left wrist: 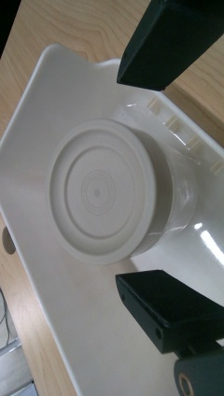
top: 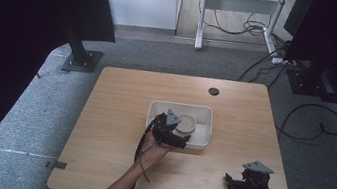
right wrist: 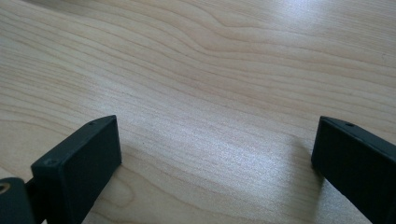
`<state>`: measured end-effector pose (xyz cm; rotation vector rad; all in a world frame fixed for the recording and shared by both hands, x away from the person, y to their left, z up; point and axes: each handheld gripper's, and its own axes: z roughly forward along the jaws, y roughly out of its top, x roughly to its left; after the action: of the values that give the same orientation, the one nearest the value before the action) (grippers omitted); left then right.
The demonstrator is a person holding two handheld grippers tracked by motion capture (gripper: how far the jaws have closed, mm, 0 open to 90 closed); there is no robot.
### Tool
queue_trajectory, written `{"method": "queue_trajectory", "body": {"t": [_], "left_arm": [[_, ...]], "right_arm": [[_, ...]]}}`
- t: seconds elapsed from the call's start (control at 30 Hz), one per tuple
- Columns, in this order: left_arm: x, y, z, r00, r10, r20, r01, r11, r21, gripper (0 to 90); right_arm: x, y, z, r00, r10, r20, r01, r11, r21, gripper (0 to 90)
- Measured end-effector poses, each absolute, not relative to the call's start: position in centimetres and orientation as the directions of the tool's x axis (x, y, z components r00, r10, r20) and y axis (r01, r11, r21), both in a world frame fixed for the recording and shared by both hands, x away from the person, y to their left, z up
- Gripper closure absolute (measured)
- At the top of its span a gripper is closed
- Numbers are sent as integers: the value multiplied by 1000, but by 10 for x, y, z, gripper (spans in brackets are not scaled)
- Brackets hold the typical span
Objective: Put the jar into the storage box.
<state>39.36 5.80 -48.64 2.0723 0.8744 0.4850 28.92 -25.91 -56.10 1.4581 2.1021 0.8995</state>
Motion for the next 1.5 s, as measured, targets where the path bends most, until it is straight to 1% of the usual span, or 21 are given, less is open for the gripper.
{"method": "queue_trajectory", "body": {"t": [0.67, 1.5], "left_arm": [[378, 76, -480, 719, 695, 23, 388, -429, 816, 53], [362, 105, -475, 722, 692, 16, 377, -413, 829, 55]], "right_arm": [[290, -259, -561, -354, 935, 17, 659, 237, 714, 4], [290, -259, -561, -354, 935, 17, 659, 237, 714, 4]]}}
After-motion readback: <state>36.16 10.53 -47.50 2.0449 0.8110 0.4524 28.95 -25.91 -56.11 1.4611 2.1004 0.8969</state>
